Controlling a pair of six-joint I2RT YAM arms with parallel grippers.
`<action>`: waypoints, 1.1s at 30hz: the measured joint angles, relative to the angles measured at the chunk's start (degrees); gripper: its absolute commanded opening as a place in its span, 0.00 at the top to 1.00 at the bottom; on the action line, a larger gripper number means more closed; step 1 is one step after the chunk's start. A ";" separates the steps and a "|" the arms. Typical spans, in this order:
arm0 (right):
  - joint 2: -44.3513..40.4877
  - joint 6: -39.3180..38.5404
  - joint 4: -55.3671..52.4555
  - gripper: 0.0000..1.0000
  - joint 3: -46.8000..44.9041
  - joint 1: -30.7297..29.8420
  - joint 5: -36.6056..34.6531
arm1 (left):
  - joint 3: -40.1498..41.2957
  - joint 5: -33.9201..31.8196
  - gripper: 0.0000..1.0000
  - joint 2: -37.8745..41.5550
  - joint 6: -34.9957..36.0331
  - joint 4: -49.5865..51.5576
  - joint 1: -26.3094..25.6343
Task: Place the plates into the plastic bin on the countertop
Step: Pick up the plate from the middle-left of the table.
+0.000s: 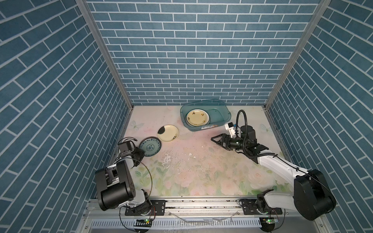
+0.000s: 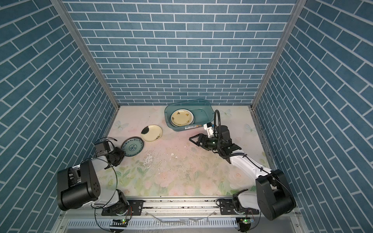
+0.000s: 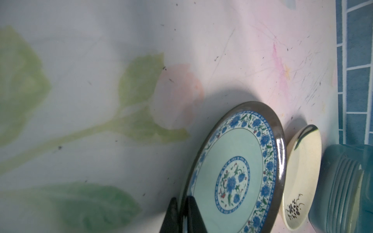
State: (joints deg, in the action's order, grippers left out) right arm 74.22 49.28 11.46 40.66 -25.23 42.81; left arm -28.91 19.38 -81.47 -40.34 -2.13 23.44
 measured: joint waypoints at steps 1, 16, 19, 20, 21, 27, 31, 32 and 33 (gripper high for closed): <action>0.00 0.02 0.04 0.12 0.00 0.00 0.13 | 0.00 0.02 1.00 0.42 -0.02 0.22 0.00; 1.49 3.21 5.46 0.13 -0.17 0.00 3.82 | 0.35 -0.44 1.00 15.65 -0.02 12.11 -0.07; 1.66 3.63 6.47 0.13 -0.24 0.00 4.13 | 0.35 -0.09 1.00 18.88 -0.46 13.90 -0.44; 1.66 3.82 6.67 0.13 -0.28 0.00 4.22 | 0.35 0.07 1.00 19.71 -0.63 14.34 -0.63; 1.66 4.00 6.88 0.13 -0.28 0.00 4.31 | 0.35 0.22 1.00 20.57 -0.85 14.91 -1.03; 1.60 4.50 7.63 0.14 -1.07 0.00 4.28 | -0.63 -0.20 1.00 24.30 -2.71 18.47 -7.67; 0.28 4.46 6.91 0.14 -2.27 0.00 2.73 | -4.90 -3.91 1.00 24.87 -3.85 20.65 -16.92; -0.13 4.44 6.54 0.14 -2.36 0.00 2.36 | -6.10 -4.90 1.00 24.74 -3.96 21.00 -18.99; -0.68 4.35 6.29 0.14 -2.40 0.00 1.90 | -7.69 -5.97 1.00 24.41 -4.02 21.24 -21.44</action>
State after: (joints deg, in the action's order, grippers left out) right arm 73.54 53.63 17.76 38.26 -25.23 44.71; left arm -36.60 13.41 -57.06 -44.36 19.11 2.00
